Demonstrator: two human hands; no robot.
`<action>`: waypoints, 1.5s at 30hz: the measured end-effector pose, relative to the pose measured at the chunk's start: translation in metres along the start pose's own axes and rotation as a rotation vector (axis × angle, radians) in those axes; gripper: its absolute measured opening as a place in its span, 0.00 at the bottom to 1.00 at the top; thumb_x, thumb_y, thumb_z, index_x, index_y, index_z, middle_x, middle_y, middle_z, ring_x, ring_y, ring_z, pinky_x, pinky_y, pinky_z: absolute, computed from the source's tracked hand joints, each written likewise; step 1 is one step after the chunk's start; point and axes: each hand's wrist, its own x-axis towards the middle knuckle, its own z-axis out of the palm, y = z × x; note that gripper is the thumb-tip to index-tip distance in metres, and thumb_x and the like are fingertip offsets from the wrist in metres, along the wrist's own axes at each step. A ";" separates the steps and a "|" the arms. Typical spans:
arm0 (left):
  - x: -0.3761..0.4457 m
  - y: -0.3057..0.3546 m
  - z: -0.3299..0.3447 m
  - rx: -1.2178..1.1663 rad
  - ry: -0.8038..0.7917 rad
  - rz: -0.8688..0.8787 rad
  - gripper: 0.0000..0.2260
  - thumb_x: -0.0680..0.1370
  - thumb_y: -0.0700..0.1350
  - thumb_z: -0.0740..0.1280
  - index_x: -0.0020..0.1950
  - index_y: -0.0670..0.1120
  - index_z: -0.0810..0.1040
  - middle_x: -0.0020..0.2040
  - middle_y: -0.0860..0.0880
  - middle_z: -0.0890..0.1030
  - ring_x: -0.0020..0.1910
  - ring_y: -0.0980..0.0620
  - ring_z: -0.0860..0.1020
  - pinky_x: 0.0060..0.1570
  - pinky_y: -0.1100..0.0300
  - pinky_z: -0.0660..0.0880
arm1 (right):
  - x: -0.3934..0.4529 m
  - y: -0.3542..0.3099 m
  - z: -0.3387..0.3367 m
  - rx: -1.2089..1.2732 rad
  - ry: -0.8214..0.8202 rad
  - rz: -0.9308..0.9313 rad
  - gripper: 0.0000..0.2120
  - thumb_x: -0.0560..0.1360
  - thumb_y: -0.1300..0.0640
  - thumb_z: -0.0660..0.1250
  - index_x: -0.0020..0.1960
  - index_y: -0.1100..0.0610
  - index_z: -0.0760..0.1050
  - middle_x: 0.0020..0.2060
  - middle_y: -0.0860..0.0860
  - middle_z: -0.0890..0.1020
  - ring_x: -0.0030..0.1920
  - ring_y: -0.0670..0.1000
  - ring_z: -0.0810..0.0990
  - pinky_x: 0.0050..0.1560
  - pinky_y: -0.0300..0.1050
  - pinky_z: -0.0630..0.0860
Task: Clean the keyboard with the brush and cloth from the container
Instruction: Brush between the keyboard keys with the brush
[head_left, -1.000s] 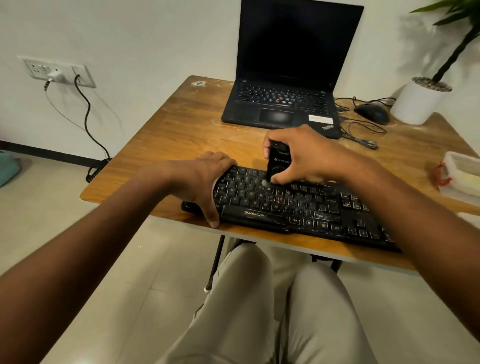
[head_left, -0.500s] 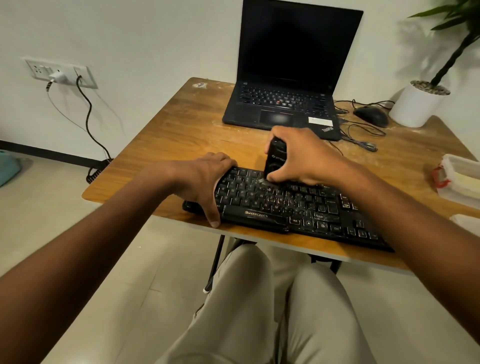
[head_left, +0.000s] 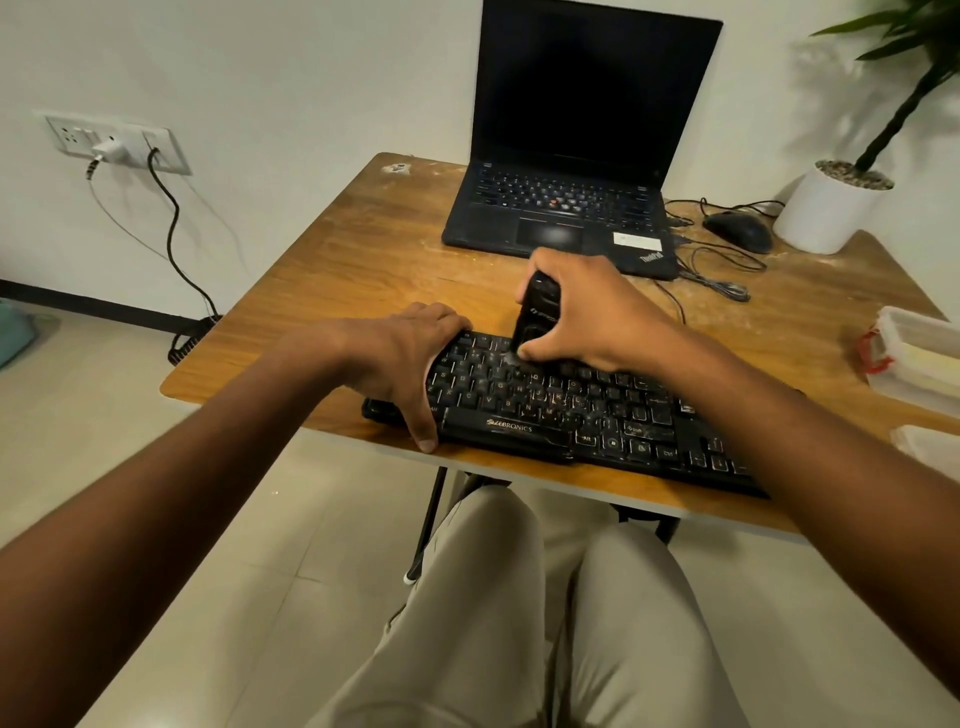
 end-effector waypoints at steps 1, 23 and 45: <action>0.000 0.000 0.000 -0.001 -0.001 0.004 0.61 0.58 0.54 0.86 0.82 0.51 0.53 0.75 0.53 0.61 0.73 0.51 0.60 0.75 0.51 0.63 | -0.005 0.007 -0.006 -0.038 -0.026 0.024 0.28 0.65 0.54 0.83 0.58 0.53 0.72 0.48 0.44 0.77 0.47 0.49 0.79 0.38 0.39 0.78; -0.001 0.000 0.001 -0.011 0.009 0.010 0.61 0.57 0.54 0.87 0.81 0.50 0.55 0.73 0.53 0.63 0.72 0.52 0.61 0.74 0.51 0.65 | -0.018 0.018 -0.029 -0.038 -0.139 0.007 0.25 0.65 0.57 0.83 0.54 0.46 0.74 0.49 0.43 0.79 0.49 0.48 0.80 0.38 0.42 0.79; -0.002 -0.001 0.001 -0.016 0.012 0.005 0.61 0.58 0.53 0.87 0.82 0.51 0.54 0.74 0.53 0.62 0.73 0.52 0.61 0.73 0.51 0.65 | -0.014 -0.008 -0.014 0.160 0.008 -0.091 0.24 0.66 0.56 0.82 0.54 0.45 0.72 0.50 0.41 0.77 0.50 0.42 0.79 0.39 0.39 0.83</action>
